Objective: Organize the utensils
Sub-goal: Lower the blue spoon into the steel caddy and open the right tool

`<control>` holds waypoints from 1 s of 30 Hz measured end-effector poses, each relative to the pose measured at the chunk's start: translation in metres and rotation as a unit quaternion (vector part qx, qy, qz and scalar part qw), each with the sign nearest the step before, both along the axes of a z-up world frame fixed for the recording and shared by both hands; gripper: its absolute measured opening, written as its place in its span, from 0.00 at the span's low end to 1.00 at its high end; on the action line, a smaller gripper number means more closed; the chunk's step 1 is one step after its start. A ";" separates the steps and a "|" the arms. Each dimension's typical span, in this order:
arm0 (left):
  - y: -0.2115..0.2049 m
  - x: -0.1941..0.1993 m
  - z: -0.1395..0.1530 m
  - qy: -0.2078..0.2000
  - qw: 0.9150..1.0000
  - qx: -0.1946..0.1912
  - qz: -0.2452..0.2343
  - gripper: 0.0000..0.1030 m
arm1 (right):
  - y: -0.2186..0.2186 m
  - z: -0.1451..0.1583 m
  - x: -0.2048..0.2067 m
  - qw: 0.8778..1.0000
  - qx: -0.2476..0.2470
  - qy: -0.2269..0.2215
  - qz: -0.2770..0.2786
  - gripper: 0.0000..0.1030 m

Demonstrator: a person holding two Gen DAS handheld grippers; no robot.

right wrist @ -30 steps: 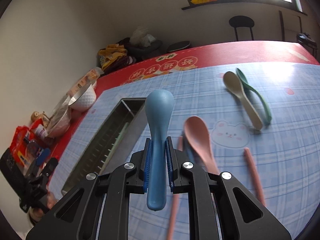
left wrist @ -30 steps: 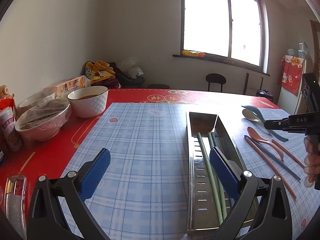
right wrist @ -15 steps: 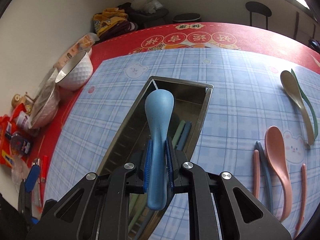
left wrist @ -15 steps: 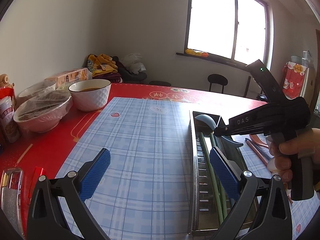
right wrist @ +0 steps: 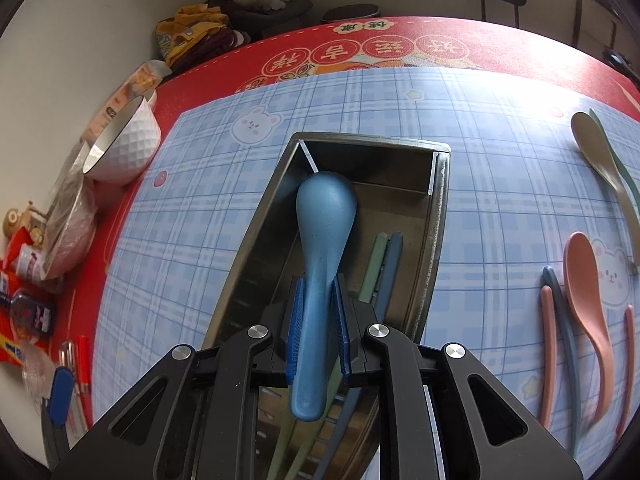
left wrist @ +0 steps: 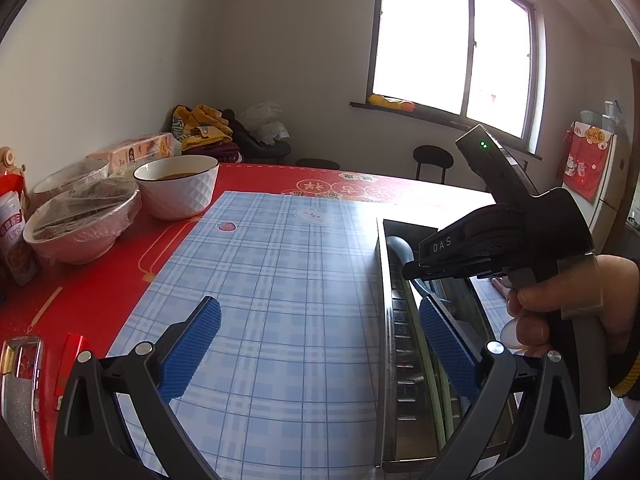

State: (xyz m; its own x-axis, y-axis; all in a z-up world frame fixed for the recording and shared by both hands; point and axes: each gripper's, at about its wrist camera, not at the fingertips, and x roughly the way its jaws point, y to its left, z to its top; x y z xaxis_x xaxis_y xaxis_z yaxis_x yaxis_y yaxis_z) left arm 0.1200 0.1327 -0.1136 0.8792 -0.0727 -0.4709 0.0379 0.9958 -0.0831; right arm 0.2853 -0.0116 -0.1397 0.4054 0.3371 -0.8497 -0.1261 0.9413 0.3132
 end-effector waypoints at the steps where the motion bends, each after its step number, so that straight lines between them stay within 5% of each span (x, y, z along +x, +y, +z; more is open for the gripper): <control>1: 0.000 0.000 0.000 0.001 1.000 0.000 -0.001 0.94 | 0.000 -0.001 0.000 1.000 0.005 0.003 -0.001 0.17; 16: 0.001 0.004 -0.002 0.007 1.000 -0.002 0.001 0.94 | -0.011 0.003 -0.002 0.996 0.089 0.010 0.023 0.21; 23: 0.003 0.004 -0.002 0.006 1.000 0.000 0.010 0.94 | -0.038 0.036 -0.024 0.992 0.055 -0.102 0.055 0.21; 30: 0.000 0.004 -0.002 0.004 1.000 0.009 0.012 0.94 | -0.117 0.047 -0.057 0.979 0.025 -0.196 0.057 0.21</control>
